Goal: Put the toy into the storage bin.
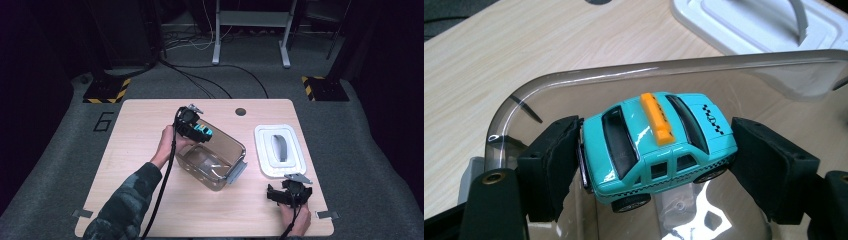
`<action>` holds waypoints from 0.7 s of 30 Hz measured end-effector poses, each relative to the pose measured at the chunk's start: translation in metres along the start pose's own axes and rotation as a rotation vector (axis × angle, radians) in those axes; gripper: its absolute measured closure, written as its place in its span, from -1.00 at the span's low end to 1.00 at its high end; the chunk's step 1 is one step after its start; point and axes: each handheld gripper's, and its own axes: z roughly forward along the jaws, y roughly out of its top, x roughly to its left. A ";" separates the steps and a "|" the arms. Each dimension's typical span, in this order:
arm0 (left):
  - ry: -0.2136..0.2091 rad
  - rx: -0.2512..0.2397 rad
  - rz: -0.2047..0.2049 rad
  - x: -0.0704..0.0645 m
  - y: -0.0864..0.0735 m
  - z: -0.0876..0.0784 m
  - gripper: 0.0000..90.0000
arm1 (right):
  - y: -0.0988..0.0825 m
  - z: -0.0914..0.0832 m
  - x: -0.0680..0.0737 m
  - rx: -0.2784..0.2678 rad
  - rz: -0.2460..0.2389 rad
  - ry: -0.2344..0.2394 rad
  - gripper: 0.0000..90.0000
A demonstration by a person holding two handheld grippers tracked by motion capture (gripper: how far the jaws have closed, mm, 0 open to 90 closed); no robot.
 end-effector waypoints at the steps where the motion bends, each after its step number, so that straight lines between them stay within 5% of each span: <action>1: 0.000 0.005 0.002 0.000 0.000 0.001 -0.50 | 0.000 0.000 0.000 0.000 0.000 0.001 -0.99; 21: -0.017 0.087 0.015 0.004 0.001 0.019 -0.50 | 0.000 0.000 0.000 0.001 0.004 0.000 -0.99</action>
